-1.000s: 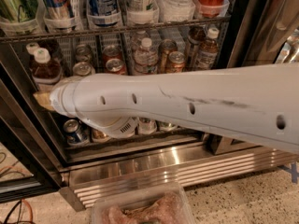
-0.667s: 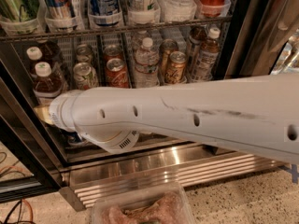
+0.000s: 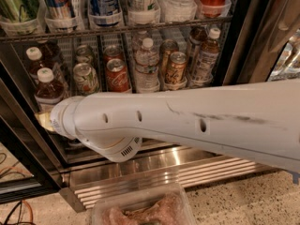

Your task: Pick blue water bottle from middle shelf of fridge

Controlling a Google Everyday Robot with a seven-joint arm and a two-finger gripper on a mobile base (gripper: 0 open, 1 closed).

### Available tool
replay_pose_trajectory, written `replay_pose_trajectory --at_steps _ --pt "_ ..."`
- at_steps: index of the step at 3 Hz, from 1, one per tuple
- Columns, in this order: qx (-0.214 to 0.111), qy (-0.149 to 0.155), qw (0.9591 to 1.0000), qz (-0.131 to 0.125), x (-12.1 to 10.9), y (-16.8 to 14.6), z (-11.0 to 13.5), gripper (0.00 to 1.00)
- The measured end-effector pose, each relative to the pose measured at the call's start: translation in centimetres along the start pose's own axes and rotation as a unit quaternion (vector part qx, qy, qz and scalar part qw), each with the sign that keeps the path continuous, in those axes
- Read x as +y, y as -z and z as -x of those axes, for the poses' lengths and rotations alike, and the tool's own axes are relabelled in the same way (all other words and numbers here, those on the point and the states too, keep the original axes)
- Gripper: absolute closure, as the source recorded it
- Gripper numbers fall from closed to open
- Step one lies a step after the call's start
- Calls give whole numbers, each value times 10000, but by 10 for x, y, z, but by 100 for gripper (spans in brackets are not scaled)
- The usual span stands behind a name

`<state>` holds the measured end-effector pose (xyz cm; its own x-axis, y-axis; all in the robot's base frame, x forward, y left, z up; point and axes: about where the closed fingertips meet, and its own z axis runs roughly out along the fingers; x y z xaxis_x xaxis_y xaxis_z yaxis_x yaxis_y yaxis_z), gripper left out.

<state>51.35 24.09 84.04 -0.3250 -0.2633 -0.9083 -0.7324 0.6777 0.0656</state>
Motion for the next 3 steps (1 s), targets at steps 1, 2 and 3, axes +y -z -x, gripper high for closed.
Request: replay_pose_trajectory --at_steps 1,2,3 --pt "197 -167 9992 -306 -2 32 -31 100" --pt "282 -133 9964 -785 0 69 -47 100" --pt "330 -90 9936 -1077 23 103 -51 100"
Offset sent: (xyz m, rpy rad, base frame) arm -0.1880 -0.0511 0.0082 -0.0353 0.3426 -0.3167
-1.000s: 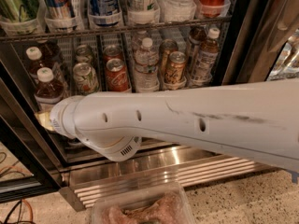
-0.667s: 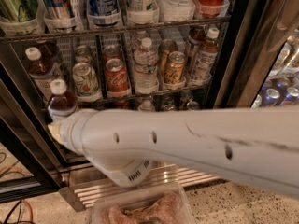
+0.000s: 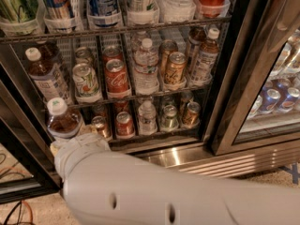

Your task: Pick blue water bottle from middle shelf of fridge

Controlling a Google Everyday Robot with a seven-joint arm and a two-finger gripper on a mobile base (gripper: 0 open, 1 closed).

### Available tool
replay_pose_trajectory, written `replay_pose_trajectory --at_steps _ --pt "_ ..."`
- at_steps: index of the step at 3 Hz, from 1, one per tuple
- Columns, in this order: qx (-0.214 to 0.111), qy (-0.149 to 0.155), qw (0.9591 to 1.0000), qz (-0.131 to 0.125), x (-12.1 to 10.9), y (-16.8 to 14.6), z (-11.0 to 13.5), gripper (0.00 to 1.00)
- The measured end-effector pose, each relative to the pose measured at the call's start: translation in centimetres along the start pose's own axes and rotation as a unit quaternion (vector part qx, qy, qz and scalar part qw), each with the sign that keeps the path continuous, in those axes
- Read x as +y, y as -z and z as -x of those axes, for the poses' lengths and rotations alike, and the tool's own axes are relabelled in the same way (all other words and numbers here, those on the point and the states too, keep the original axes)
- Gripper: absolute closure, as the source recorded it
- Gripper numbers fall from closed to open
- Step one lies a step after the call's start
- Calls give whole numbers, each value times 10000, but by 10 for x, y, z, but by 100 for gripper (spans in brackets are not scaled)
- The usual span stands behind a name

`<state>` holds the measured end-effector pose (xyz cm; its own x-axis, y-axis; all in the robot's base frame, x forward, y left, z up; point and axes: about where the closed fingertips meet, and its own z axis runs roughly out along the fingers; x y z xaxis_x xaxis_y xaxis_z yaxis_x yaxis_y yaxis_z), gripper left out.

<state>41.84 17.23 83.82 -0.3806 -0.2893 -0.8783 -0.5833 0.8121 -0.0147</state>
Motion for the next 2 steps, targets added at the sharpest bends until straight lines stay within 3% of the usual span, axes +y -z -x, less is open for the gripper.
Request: replay_pose_trajectory --at_steps 1,2 --pt "158 -26 9998 116 24 5 -13 100" --pt "158 -26 9998 116 24 5 -13 100"
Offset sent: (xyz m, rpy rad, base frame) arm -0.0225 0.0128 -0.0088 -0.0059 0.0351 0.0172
